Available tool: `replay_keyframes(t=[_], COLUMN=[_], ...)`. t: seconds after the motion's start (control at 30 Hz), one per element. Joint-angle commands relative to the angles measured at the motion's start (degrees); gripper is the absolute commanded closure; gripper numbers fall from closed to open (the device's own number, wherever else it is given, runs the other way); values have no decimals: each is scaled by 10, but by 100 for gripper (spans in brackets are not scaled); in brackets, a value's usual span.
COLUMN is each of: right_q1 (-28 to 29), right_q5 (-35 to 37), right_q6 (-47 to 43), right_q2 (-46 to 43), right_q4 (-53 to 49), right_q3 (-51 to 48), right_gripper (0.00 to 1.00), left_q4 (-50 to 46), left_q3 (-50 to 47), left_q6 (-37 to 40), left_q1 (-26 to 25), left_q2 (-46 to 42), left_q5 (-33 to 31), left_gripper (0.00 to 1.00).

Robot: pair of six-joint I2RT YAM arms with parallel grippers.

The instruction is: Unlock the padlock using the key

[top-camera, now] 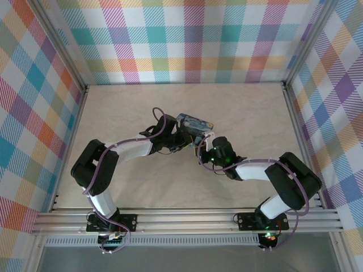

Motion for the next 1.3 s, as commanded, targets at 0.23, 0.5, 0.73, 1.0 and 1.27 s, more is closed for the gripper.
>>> replay_keyframes(t=[0.23,0.5,0.73,1.0,1.27], right_q1=[-16,-18,-17,-13,-9], right_q5=[-138,-153,-151,-177,-158], right_q6=[56,52,30,58,57], right_q2=[-7,8,9,12,1], right_q4=[160,150,174,166,161], right_q3=[66,82,77,92,76], right_gripper=[100,100,100,100,100], left_q4=[33,32,28,28,32], left_q3=[-13,-16,-8,-9,-11], left_q6=[-4,-5,-10,-12,-16], left_q1=[-22,-23,-24,-31,-31], left_q2=[-5,-7,-2,4,14], left_q5=[43,39,38,14,8], left_gripper=[87,87,87,87,87])
